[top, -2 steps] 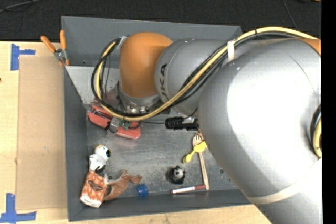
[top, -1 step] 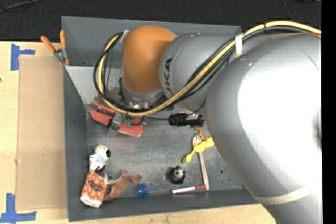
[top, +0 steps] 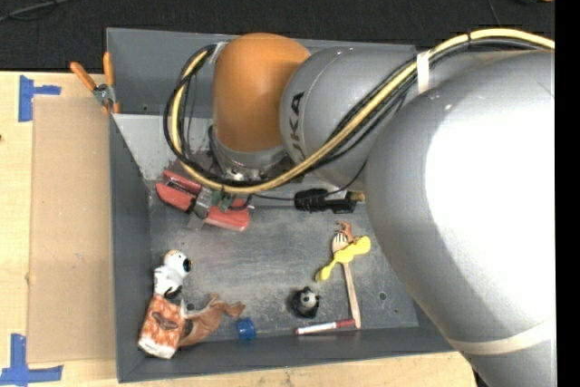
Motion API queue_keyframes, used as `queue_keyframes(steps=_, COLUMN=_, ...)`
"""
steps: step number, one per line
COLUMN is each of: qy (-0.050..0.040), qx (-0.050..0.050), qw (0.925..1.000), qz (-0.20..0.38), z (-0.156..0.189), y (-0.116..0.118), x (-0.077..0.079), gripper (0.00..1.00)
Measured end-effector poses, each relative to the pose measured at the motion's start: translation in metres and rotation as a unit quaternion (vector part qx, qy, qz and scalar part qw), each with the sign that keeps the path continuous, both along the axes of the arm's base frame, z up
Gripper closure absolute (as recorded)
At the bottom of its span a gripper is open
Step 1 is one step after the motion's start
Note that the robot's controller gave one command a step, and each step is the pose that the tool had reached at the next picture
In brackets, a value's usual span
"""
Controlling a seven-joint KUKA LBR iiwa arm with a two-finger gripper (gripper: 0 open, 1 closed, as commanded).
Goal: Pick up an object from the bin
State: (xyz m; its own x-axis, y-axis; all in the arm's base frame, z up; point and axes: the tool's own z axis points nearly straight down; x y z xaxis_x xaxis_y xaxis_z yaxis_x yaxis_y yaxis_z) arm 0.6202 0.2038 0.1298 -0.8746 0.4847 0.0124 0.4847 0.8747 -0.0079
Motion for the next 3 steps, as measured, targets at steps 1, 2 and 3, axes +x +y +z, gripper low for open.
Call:
queue_keyframes(steps=1, qy=0.0015, qx=0.0, qw=1.0, qz=0.0, z=0.017, y=0.0, x=-0.001, gripper=1.0)
queue_keyframes(steps=2, qy=0.0019, qx=0.0, qw=1.0, qz=0.0, z=0.037, y=-0.001, x=-0.001, gripper=1.0)
queue_keyframes(steps=3, qy=0.0014, qx=0.0, qw=1.0, qz=0.001, z=0.05, y=-0.001, x=0.0, gripper=1.0)
